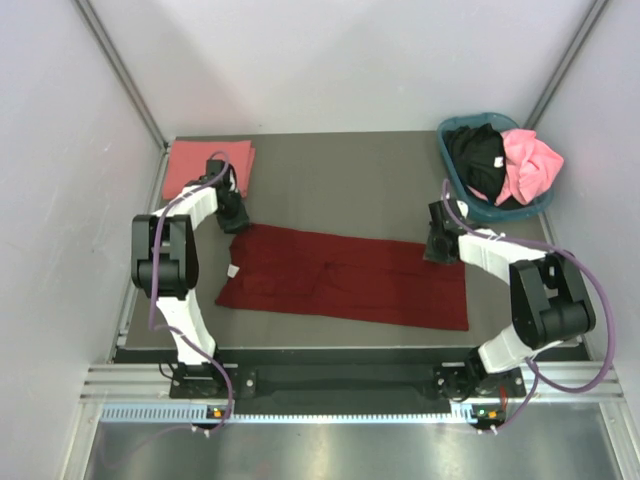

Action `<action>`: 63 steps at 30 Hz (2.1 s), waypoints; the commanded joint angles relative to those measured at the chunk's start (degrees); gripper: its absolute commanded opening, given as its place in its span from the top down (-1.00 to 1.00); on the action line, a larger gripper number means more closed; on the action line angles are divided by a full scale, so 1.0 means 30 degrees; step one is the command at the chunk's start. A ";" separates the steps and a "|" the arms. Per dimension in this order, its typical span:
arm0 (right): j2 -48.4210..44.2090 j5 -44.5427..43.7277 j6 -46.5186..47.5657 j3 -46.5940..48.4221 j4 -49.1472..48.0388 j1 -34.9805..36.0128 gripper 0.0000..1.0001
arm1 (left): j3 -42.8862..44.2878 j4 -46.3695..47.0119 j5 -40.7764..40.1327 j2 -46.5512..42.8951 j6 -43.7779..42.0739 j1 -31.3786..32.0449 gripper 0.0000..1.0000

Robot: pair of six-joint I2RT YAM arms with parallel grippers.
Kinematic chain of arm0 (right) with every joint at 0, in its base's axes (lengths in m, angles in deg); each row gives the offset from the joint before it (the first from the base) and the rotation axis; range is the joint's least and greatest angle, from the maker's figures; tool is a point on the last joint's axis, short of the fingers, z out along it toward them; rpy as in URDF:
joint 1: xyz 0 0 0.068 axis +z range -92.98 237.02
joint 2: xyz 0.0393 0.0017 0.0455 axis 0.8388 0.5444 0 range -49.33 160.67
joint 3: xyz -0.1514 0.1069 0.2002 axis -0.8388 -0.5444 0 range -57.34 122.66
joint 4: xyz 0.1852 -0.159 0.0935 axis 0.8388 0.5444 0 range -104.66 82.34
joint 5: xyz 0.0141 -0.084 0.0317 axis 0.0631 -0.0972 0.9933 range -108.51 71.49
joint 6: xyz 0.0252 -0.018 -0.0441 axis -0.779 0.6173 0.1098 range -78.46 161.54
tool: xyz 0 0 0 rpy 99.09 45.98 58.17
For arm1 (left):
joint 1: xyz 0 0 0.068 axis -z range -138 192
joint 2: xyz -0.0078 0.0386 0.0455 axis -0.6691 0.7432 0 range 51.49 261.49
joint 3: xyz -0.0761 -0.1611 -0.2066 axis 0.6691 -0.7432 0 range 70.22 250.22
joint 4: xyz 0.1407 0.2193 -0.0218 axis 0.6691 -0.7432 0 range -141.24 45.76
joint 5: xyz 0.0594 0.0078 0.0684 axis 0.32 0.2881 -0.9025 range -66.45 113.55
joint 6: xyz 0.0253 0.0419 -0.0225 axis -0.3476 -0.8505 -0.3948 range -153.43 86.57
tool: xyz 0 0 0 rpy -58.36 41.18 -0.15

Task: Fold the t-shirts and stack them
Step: Fold the tshirt

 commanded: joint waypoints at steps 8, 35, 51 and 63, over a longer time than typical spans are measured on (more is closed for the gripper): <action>0.1987 -0.0473 0.0410 0.1095 0.1061 -0.1507 0.43 | 0.1983 -0.2774 -0.4945 0.2479 0.1567 -0.0045 0.34; 0.1409 0.2021 0.2520 0.4465 -0.0084 -0.1332 0.28 | 0.4824 -0.5089 -0.4273 0.1284 0.2567 -0.1803 0.18; 0.0524 0.3045 0.1055 0.3322 -0.1220 0.3523 0.21 | 0.1322 -0.4778 -0.1643 -0.3901 0.3179 0.0394 0.12; 0.4070 0.1639 0.0236 0.5552 -0.0930 0.4061 0.30 | -0.4373 -0.0991 0.0474 -0.4198 0.6843 0.1155 0.14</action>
